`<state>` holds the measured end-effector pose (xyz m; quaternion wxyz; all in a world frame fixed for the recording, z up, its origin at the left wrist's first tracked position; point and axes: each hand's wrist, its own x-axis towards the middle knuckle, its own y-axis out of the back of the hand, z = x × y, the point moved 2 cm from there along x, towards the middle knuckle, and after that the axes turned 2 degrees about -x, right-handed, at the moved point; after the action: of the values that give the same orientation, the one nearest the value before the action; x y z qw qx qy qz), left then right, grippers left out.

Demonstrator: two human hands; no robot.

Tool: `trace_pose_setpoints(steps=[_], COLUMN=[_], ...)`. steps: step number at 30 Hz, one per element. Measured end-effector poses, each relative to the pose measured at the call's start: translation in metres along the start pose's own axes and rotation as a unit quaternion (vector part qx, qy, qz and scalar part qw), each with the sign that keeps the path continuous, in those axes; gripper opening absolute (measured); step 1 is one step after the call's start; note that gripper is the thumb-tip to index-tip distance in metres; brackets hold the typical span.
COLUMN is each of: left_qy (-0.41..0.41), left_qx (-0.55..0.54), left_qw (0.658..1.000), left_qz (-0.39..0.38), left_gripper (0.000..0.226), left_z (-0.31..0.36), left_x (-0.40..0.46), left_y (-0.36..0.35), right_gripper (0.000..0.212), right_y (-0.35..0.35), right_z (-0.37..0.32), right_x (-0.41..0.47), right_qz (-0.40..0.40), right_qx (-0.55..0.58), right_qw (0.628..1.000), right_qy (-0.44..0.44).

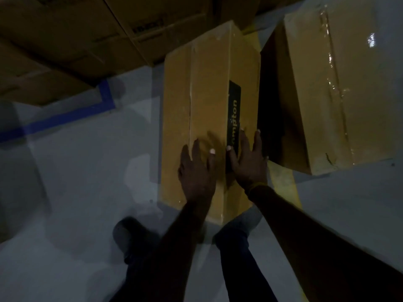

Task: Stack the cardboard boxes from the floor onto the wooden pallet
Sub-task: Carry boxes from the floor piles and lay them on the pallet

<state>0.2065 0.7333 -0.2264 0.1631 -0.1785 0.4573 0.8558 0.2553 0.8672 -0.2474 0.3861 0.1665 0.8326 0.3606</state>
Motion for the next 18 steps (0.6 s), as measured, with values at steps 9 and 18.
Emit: trace_pose_setpoints(steps=[9, 18], left_qy=[-0.091, -0.14], left_qx=[0.134, 0.129], left_qw=[0.985, 0.976], left_qz=[-0.067, -0.105], left_gripper=[0.066, 0.068], left_z=[-0.042, -0.03], left_x=[0.042, 0.069], left_y=[-0.008, -0.062], right_gripper=[0.055, 0.057], right_y=[-0.001, -0.017], right_z=[0.027, 0.082], right_x=[0.008, 0.036], right_qz=[0.087, 0.057], right_qx=[-0.154, -0.286], right_qw=[0.982, 0.954], right_qy=[0.059, 0.065])
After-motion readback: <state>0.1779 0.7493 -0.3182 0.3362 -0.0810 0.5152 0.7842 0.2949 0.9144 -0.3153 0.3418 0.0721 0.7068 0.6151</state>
